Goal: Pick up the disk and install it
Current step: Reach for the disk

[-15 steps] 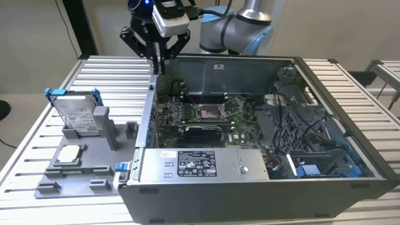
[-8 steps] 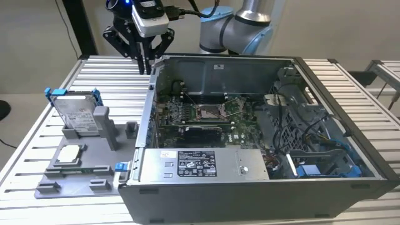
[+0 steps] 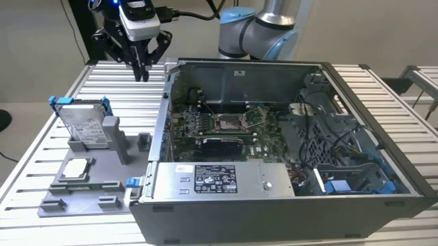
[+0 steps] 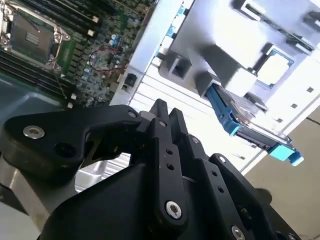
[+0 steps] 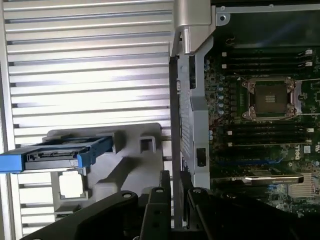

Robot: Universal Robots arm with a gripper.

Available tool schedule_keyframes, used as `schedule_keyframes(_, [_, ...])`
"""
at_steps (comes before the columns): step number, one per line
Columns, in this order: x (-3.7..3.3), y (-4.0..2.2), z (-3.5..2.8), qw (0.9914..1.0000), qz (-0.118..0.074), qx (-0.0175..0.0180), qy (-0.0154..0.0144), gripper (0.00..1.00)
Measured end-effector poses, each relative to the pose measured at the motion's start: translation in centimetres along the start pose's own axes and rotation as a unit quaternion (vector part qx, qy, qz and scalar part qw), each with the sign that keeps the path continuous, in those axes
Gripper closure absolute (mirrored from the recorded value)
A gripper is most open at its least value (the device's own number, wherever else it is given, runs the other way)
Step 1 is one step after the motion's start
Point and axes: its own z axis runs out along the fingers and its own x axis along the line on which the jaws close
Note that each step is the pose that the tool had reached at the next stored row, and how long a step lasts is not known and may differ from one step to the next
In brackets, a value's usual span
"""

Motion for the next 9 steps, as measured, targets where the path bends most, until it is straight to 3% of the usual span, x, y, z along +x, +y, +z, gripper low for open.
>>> schedule_keyframes(9, [4.13,0.71,0.42,1.0,0.0,0.0,0.0,1.0])
